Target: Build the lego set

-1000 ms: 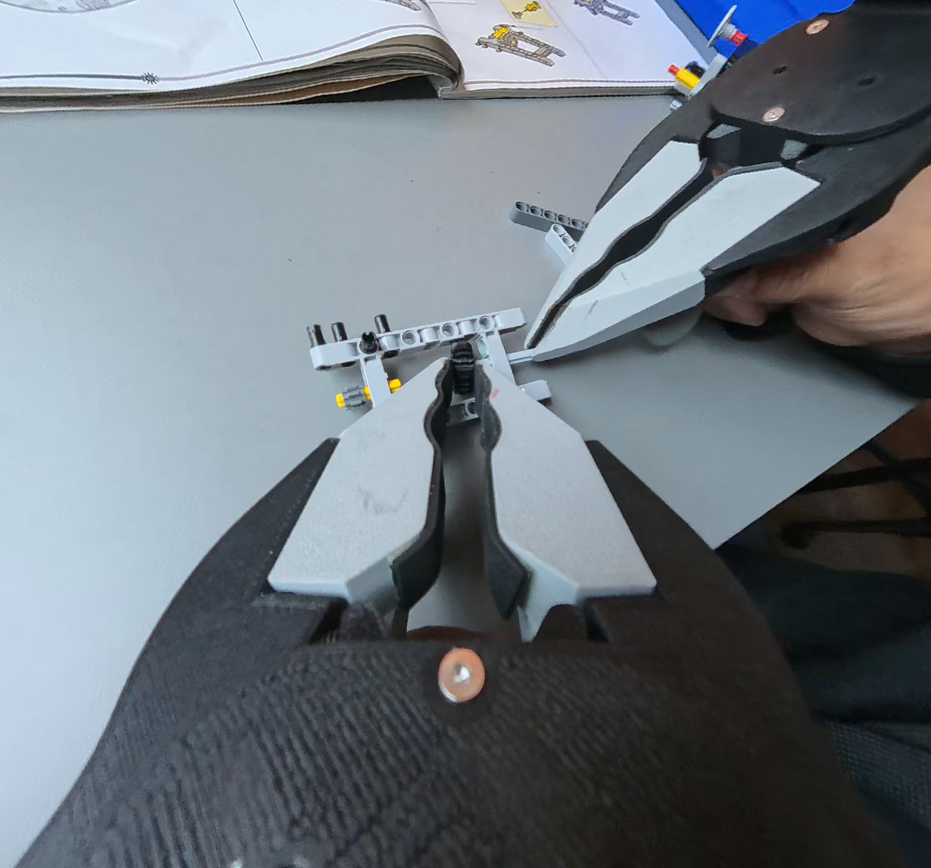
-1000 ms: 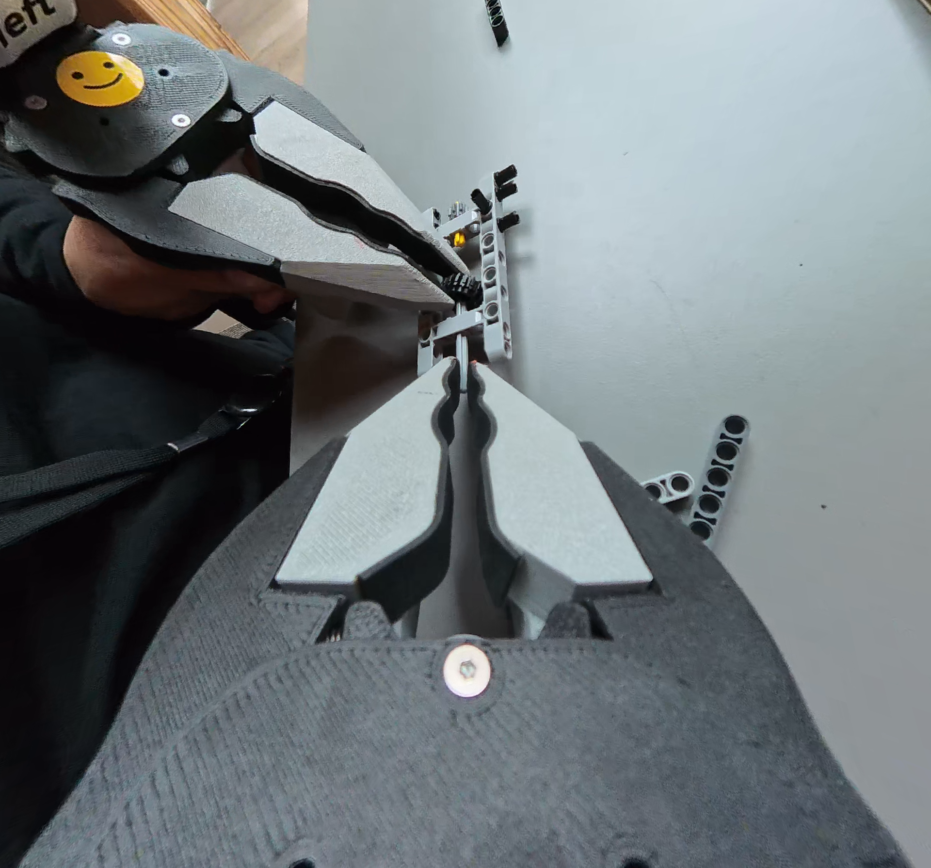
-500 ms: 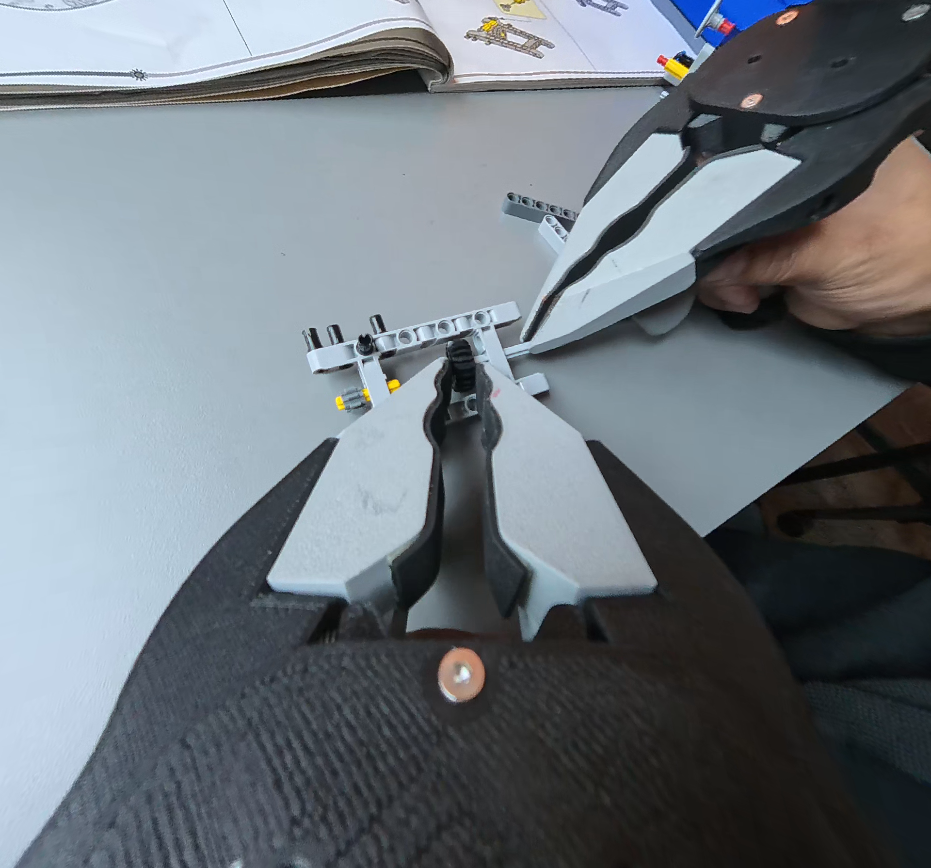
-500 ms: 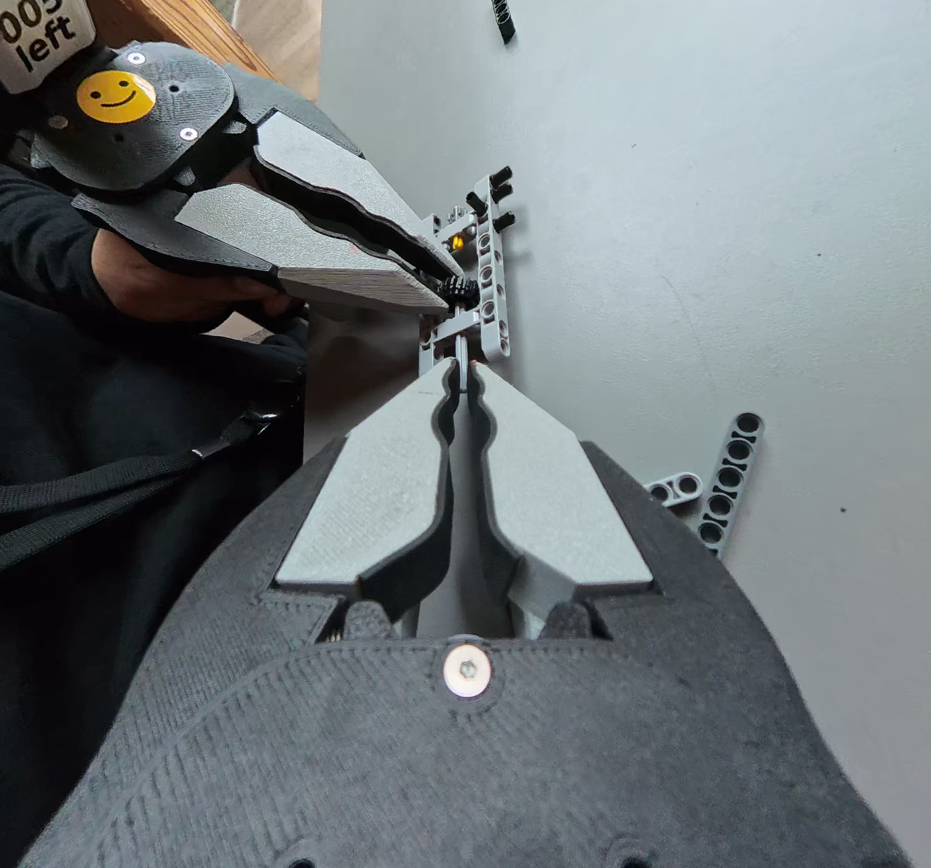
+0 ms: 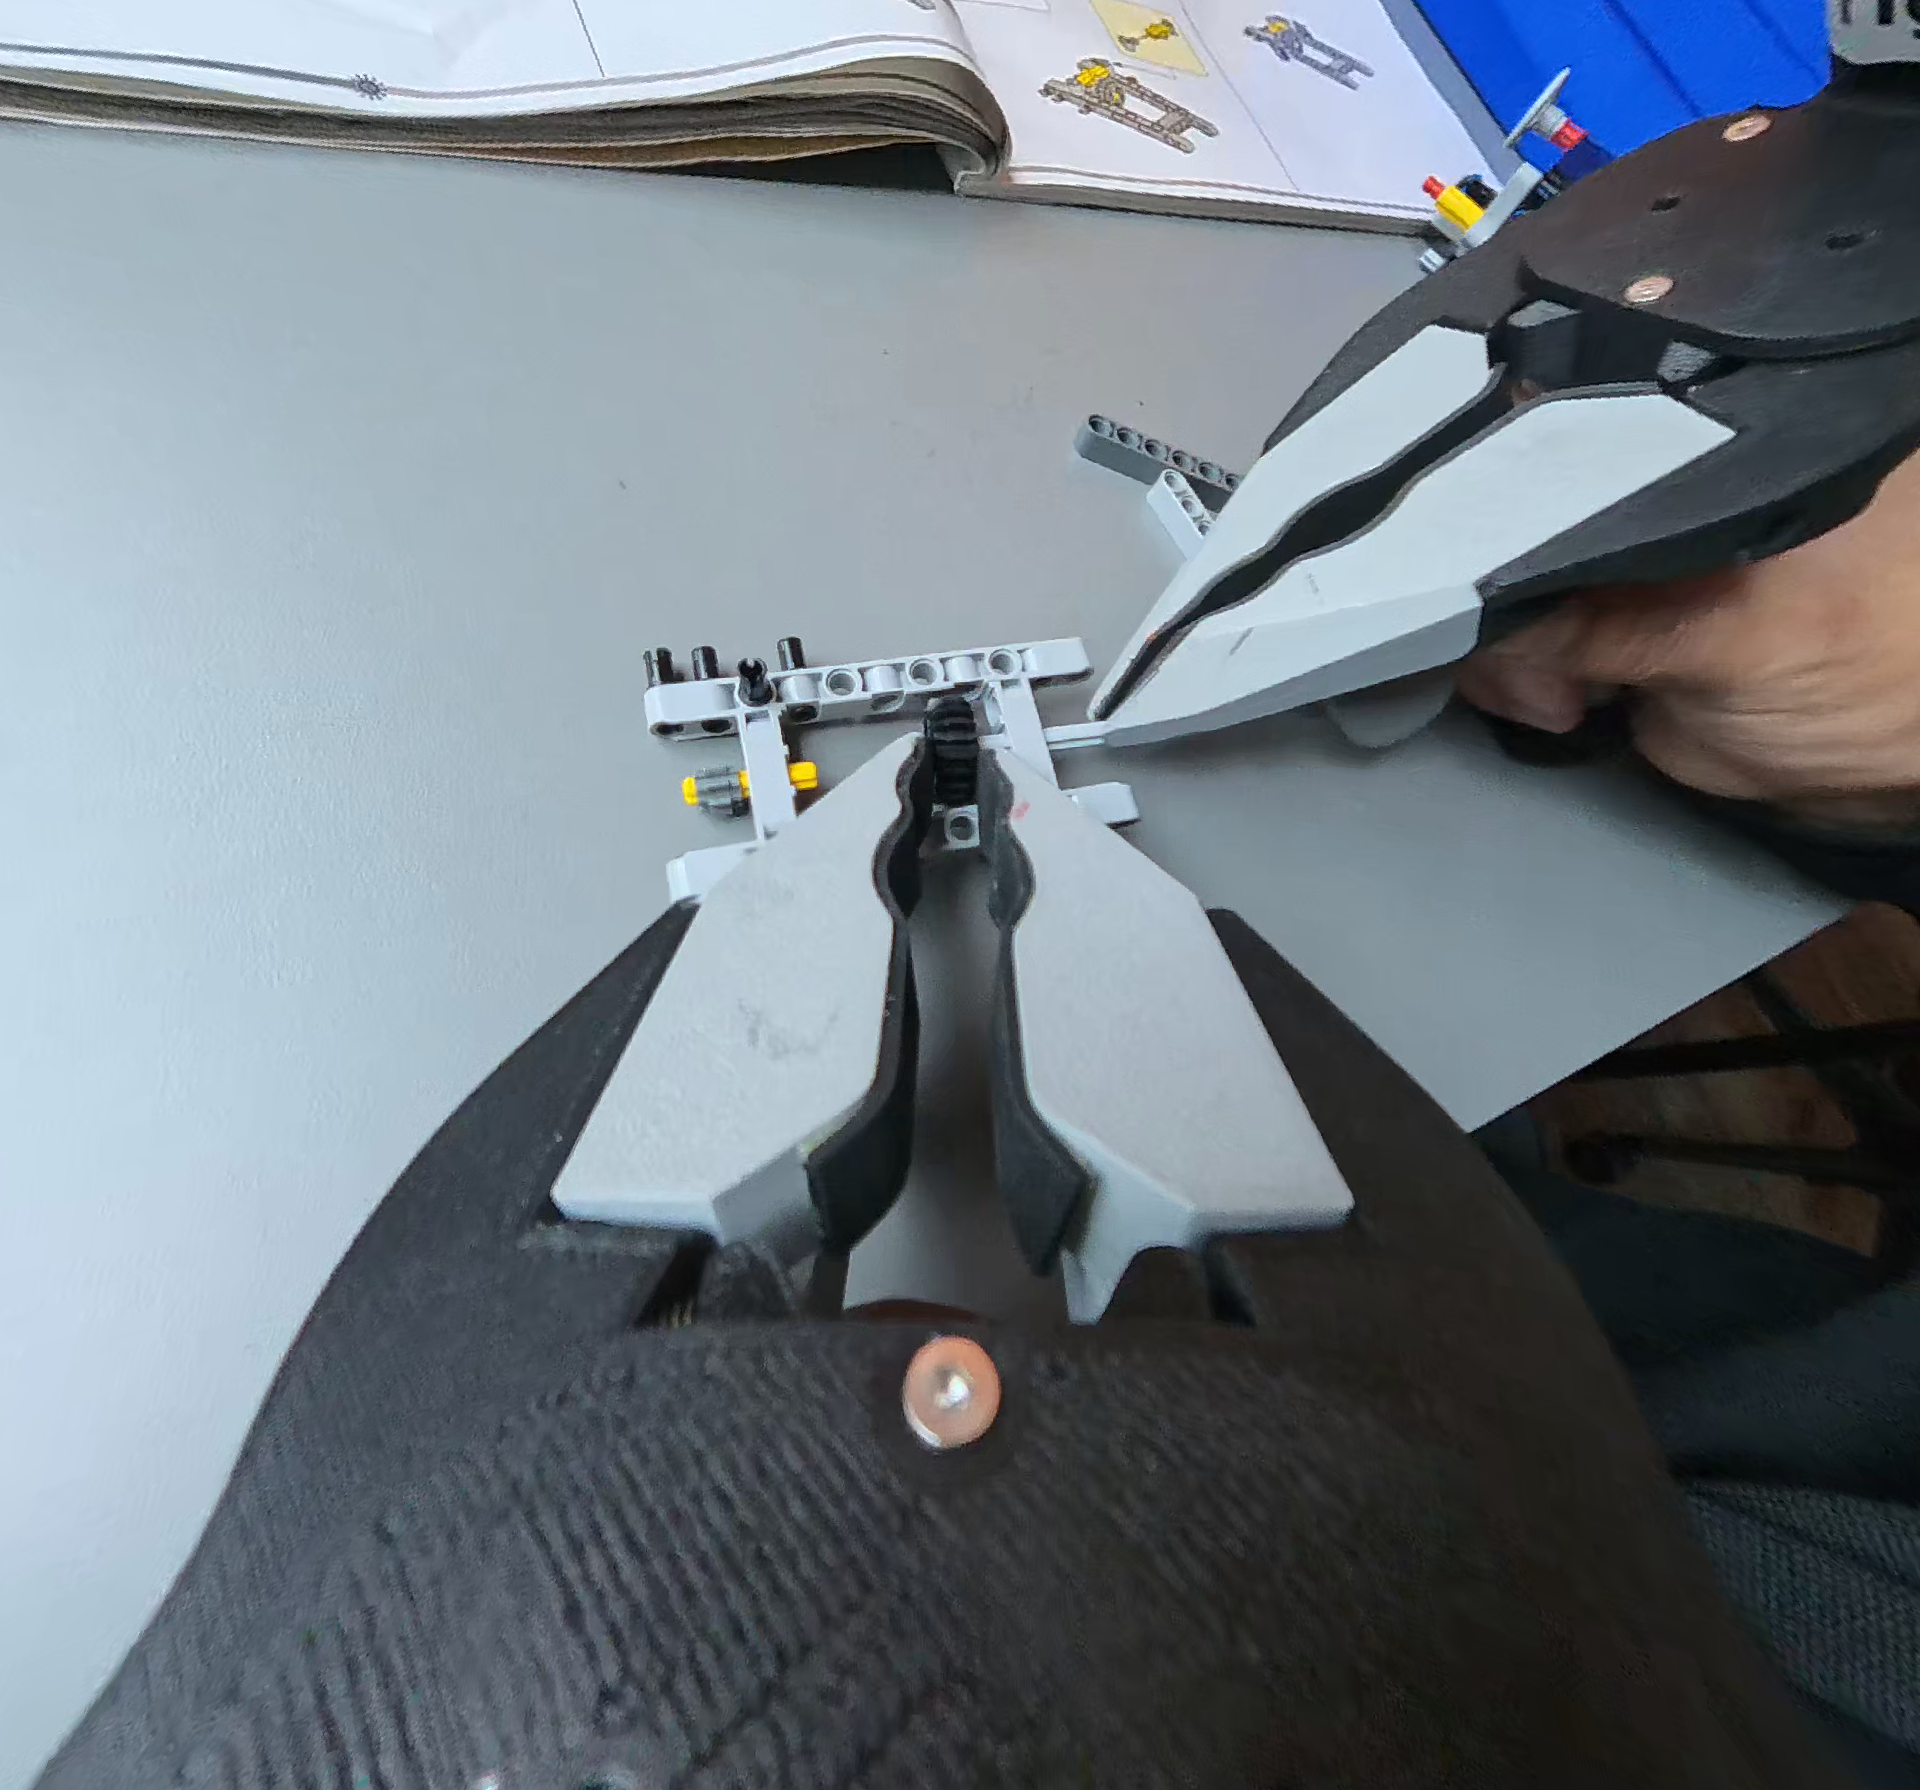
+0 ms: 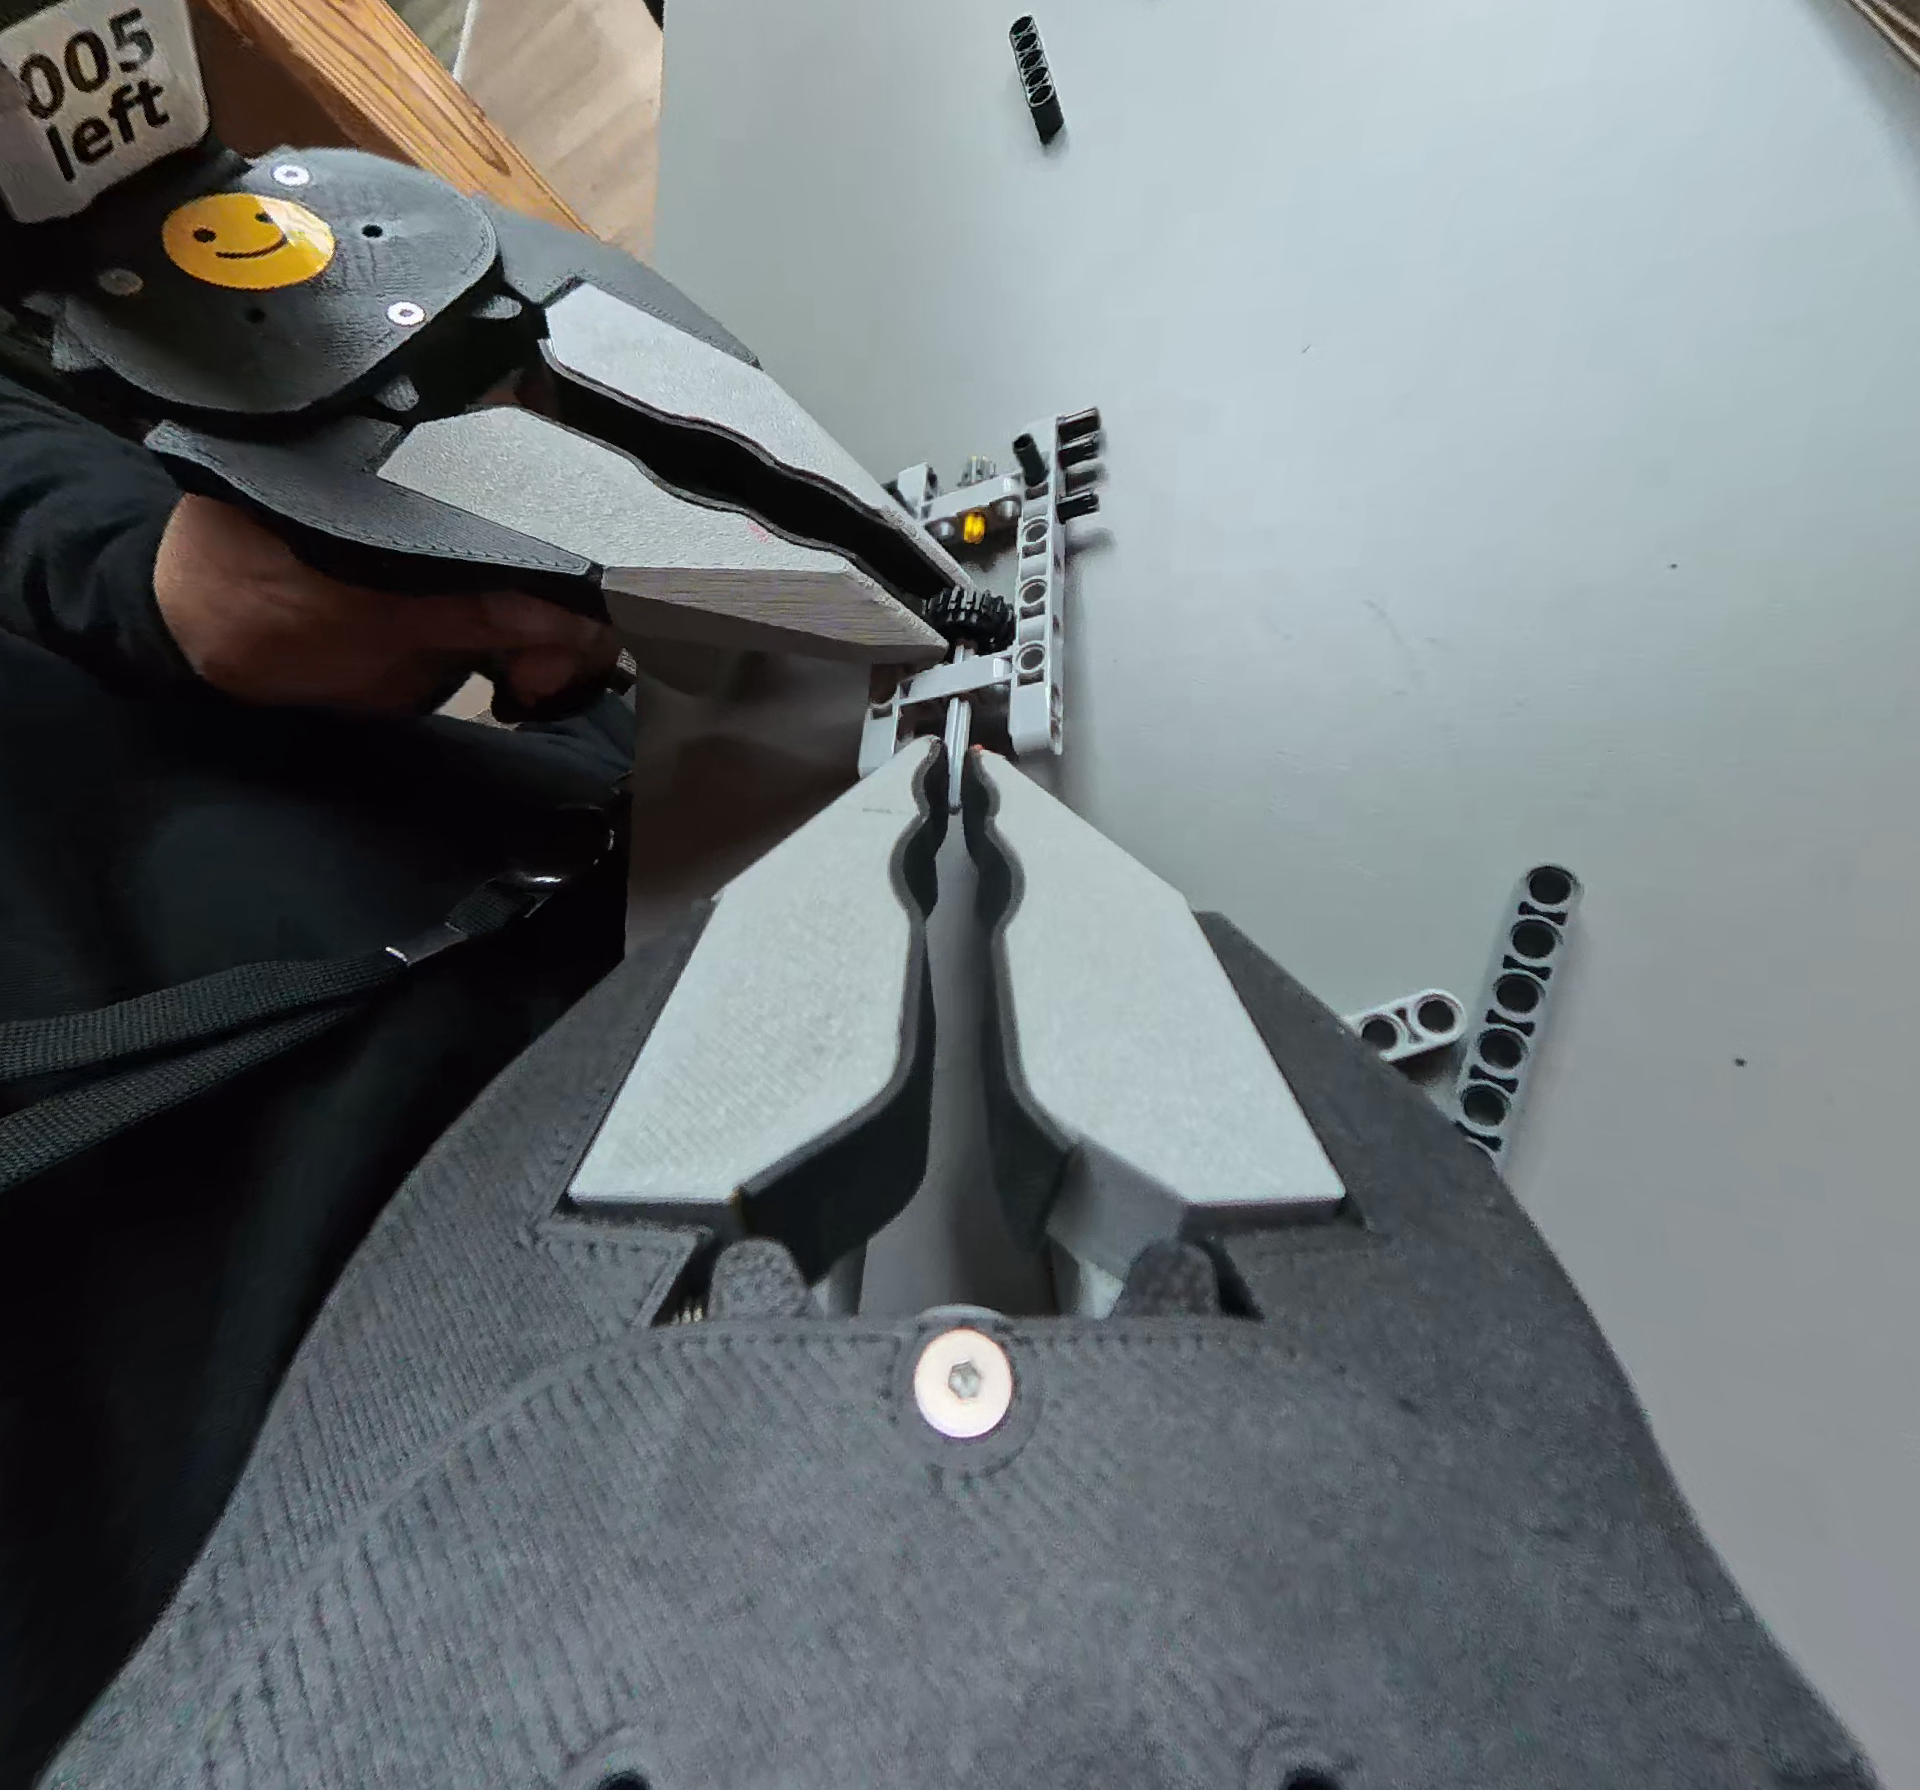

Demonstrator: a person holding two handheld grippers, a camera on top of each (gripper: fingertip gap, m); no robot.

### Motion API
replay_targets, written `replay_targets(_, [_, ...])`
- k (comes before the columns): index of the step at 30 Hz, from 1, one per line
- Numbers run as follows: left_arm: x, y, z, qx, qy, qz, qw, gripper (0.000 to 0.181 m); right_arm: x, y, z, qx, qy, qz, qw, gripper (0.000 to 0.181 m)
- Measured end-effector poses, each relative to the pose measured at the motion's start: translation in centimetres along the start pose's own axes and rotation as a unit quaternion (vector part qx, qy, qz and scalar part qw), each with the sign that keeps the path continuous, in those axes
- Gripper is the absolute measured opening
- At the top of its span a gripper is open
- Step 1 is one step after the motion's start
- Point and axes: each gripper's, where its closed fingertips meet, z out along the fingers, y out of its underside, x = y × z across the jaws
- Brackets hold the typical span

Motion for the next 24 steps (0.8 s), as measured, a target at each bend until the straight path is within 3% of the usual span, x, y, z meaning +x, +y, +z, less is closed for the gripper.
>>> replay_targets(11, [-0.08, 0.13, -0.29, 0.011, 0.006, -0.020, 1.000, 0.006, -0.15, 0.30, 0.49, -0.018, 0.036, -0.059, 0.997, 0.000])
replay_targets(16, [0.62, 0.23, -0.05, 0.010, 0.033, -0.033, 0.999, 0.006, -0.18, -0.07, 0.42, -0.007, 0.023, -0.041, 0.999, 0.000])
replay_targets(18, [0.88, 0.25, 0.07, 0.012, 0.018, -0.001, 1.000, 0.006, 0.03, -0.01, 0.54, -0.012, 0.024, -0.037, 0.999, 0.000])
replay_targets(24, [0.44, -0.05, 0.15, 0.015, 0.018, -0.011, 1.000, 0.007, 0.20, -0.39, 0.36, -0.001, 0.011, -0.036, 0.999, 0.000])
